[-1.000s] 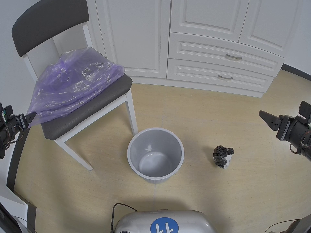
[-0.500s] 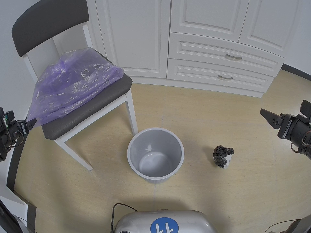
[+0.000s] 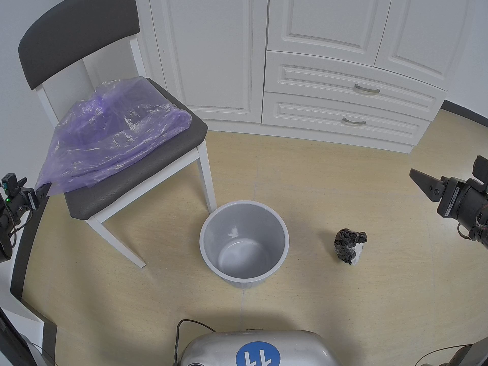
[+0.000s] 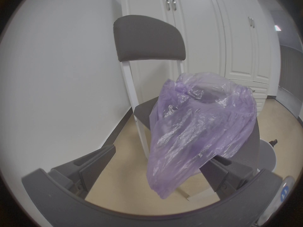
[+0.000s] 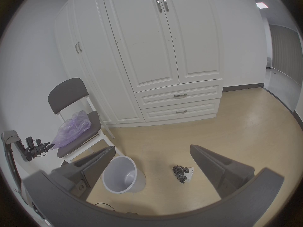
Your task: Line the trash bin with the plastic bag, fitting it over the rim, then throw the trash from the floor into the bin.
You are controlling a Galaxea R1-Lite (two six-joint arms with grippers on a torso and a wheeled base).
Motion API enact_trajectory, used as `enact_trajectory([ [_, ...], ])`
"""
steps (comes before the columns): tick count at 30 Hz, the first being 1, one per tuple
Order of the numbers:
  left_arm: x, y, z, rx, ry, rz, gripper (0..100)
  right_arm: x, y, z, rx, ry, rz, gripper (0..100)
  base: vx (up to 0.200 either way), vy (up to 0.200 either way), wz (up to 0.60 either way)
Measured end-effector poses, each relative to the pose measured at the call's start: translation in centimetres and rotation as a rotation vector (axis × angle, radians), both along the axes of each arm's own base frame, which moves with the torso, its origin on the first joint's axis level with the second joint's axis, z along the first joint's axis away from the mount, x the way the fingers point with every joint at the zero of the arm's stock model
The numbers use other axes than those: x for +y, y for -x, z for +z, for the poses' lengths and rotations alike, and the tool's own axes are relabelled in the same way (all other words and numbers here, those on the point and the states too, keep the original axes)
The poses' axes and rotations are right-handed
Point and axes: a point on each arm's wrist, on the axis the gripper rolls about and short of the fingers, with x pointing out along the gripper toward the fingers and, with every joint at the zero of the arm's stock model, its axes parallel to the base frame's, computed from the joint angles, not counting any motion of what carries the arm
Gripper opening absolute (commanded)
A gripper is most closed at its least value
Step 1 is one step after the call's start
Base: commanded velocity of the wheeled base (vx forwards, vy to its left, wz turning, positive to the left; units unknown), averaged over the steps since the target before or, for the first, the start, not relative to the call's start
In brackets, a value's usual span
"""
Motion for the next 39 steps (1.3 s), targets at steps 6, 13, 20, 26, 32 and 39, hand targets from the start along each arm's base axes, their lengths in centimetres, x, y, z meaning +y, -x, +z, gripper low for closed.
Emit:
enact_trajectory([
  [6, 0.6, -0.6, -0.8, -0.113, -0.076, -0.048, 100, 0.1, 0.1, 0.0, -0.001, 0.000, 0.007, 100, 0.000, 0.000, 0.00],
  [13, 1.0, -1.3, -3.1, -0.112, -0.050, -0.124, 100, 0.2, 0.3, 0.1, -0.009, -0.003, 0.016, 100, 0.000, 0.000, 0.00],
  [20, 1.2, -1.5, -4.0, -0.092, -0.029, -0.126, 100, 0.3, 0.6, 0.2, -0.015, -0.005, 0.027, 100, 0.000, 0.000, 0.00],
  [26, 1.2, -1.6, -4.1, -0.090, -0.025, -0.129, 0, 0.3, 0.7, 0.3, -0.017, -0.006, 0.033, 100, 0.000, 0.000, 0.00],
  [32, 1.0, -1.6, -3.9, -0.094, -0.003, -0.134, 0, 0.3, 0.7, 0.3, -0.017, -0.006, 0.034, 100, 0.000, 0.000, 0.00],
  [39, 0.0, -0.7, -3.0, -0.101, 0.018, -0.143, 0, 0.7, 0.7, 0.1, -0.009, 0.011, 0.057, 100, 0.000, 0.000, 0.00],
])
